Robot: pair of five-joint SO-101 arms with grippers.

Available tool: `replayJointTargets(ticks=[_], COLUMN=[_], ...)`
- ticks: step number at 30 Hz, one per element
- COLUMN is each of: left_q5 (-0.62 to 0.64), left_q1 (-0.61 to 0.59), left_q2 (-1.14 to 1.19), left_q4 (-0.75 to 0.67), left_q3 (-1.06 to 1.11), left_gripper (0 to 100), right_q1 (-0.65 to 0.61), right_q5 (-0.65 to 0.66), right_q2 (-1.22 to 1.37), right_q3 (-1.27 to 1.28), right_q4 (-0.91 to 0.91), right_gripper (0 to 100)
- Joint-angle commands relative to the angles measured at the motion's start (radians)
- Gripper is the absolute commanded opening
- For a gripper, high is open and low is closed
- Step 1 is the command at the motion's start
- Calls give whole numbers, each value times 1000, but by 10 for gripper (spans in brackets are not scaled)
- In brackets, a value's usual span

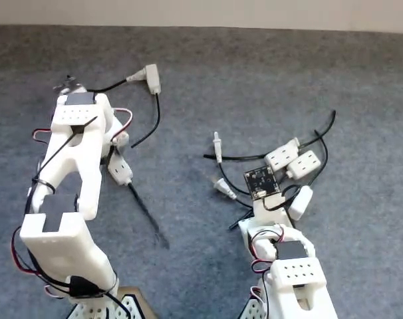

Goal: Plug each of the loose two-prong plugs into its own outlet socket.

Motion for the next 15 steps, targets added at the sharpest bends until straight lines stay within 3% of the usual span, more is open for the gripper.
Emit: replayJointTargets(ticks=[1, 10, 15], left_q5=[-137, -133, -135], left_q1=[1, -4, 1], left_q2=[12, 13, 13], left_q4=[38, 161, 100], left_q3=[22, -10, -4], left_gripper=[164, 352, 297], right_q1=[-10, -10, -10], right_q5=[-8, -6, -6], right_q2=[-10, -10, -10], right_q3=[-2, -2, -2], right_q4=[-24, -24, -24], right_gripper=[7, 7, 7])
